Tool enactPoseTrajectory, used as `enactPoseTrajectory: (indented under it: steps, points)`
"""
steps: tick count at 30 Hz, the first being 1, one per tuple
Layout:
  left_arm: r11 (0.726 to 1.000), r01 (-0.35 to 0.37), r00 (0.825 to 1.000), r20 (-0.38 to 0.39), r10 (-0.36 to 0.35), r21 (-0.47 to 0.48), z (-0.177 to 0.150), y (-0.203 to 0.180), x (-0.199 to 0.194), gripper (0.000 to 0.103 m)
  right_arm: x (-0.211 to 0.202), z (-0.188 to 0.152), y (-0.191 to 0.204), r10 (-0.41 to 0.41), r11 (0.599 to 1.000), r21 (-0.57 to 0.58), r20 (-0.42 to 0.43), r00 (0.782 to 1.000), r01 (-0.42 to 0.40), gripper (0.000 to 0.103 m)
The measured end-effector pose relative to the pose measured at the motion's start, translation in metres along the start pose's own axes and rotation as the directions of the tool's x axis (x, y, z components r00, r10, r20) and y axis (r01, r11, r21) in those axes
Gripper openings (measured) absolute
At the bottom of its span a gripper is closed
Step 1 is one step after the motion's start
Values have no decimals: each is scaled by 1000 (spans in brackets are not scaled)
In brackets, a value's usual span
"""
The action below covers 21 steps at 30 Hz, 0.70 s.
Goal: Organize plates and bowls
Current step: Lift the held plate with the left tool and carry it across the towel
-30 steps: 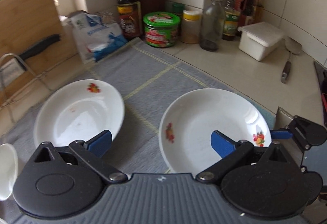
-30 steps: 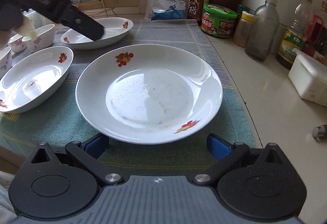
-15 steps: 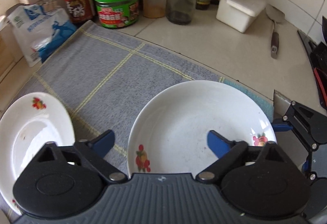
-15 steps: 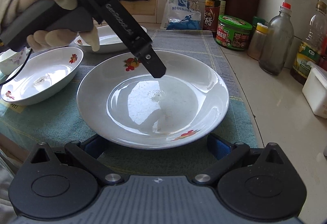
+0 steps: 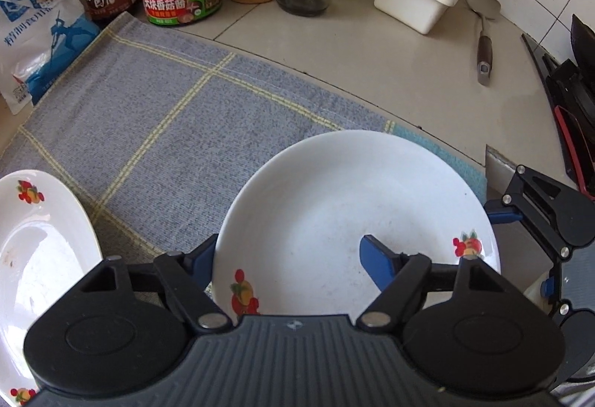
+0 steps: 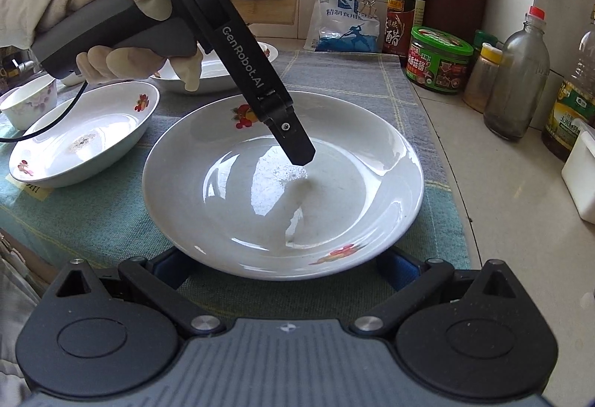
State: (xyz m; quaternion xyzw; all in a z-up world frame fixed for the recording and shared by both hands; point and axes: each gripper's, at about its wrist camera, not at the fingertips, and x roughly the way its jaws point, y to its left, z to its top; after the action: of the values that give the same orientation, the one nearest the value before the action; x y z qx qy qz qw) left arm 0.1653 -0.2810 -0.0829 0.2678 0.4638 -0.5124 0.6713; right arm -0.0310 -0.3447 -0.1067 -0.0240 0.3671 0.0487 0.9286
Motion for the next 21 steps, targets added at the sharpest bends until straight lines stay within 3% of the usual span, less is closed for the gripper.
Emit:
enactPoseTrajectory:
  steps: [11, 21]
  points:
    - [1000, -10, 1000, 23, 10, -5, 7, 4, -2, 75, 0, 12, -6, 3, 1000, 9, -16, 1000, -3, 103]
    - [999, -36, 997, 67, 38, -37, 28, 30, -2, 75, 14, 34, -24, -30, 998, -54, -2, 1000, 30, 103]
